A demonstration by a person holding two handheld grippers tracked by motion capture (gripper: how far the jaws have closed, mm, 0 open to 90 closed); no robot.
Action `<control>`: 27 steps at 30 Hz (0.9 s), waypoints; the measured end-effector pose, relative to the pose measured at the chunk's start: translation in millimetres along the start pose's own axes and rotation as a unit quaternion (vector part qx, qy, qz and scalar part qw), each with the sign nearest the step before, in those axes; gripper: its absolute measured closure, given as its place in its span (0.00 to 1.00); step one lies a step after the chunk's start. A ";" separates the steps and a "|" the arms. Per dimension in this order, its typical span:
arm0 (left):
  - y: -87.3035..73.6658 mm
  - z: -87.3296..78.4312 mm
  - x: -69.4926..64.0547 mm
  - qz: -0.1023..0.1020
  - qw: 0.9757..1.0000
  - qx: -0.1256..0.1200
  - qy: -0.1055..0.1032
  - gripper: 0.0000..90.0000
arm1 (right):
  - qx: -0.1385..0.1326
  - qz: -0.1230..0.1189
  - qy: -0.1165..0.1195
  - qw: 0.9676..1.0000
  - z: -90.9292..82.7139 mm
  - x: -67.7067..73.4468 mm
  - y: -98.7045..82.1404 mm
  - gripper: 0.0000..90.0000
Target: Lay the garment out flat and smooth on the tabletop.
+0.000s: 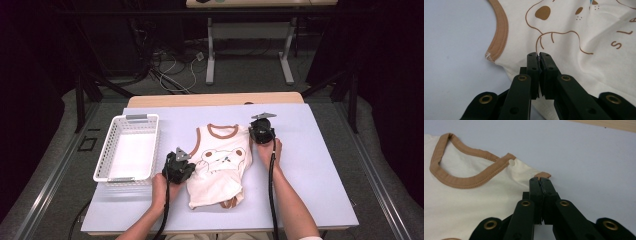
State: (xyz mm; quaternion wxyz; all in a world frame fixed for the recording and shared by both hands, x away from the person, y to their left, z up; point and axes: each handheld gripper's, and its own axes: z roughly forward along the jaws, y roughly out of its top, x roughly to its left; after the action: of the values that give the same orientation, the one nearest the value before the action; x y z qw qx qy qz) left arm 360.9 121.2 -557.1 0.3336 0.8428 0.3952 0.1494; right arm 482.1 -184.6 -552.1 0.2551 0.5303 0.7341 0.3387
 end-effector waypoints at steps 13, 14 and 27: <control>4.0 -8.4 -0.6 0.003 1.000 -0.006 0.007 0.57 | 0.014 -0.016 0.038 0.999 -31.3 3.2 -6.4 0.66; 4.2 -10.0 -1.6 0.009 1.000 -0.008 0.005 0.53 | 0.015 -0.018 0.044 0.999 -36.9 4.1 -9.0 0.61; -6.8 -35.4 -18.3 0.042 0.998 -0.037 -0.029 0.23 | 0.005 -0.024 0.130 0.991 -99.1 12.1 -54.5 0.36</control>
State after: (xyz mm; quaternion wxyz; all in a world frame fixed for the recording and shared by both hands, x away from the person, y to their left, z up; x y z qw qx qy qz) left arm 327.1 126.1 -535.6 0.3697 0.8495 0.3439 0.1531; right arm 372.6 -207.0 -530.6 0.1632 0.4654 0.7750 0.3952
